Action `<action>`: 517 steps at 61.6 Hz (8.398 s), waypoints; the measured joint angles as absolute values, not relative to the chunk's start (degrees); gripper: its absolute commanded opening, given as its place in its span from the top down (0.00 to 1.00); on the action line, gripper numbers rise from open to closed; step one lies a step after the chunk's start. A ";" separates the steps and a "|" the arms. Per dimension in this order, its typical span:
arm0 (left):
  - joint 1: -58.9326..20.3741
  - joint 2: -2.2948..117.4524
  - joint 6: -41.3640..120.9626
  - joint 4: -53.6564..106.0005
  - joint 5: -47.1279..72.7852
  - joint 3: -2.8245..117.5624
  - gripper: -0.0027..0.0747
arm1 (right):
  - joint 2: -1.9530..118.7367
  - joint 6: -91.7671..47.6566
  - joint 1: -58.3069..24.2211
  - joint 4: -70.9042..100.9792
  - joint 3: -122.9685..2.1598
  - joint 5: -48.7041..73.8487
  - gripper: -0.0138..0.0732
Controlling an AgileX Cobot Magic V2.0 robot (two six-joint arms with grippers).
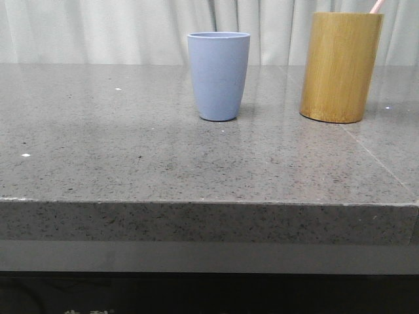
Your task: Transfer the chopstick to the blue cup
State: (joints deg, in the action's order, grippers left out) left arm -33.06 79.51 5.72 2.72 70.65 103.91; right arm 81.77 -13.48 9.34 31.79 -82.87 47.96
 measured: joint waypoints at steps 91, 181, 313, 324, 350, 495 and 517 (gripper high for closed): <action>-33.06 60.62 5.50 2.50 67.09 78.90 0.57 | 93.31 -25.61 9.34 40.41 -99.13 50.80 0.96; -33.06 60.62 5.50 2.37 68.13 78.90 0.57 | 102.99 -29.86 -22.11 26.68 -111.26 49.64 0.41; -33.06 60.62 5.50 1.78 67.04 78.90 0.99 | 38.42 4.57 -18.70 -2.86 -57.29 54.22 0.98; -33.06 60.62 5.50 1.78 67.00 78.90 0.99 | 38.42 4.57 -18.70 -2.86 -57.29 54.22 0.98; -22.36 46.64 5.50 1.94 46.16 59.81 0.99 | 38.42 4.57 -18.70 -2.75 -57.29 54.22 0.98; -3.48 -0.18 6.63 7.31 -0.97 -0.15 0.99 | 33.52 4.57 -15.42 -2.75 -48.29 49.45 0.98; -3.48 -0.18 6.63 7.31 -0.97 -0.15 0.99 | 9.51 4.57 -5.56 -1.71 -17.26 24.37 0.98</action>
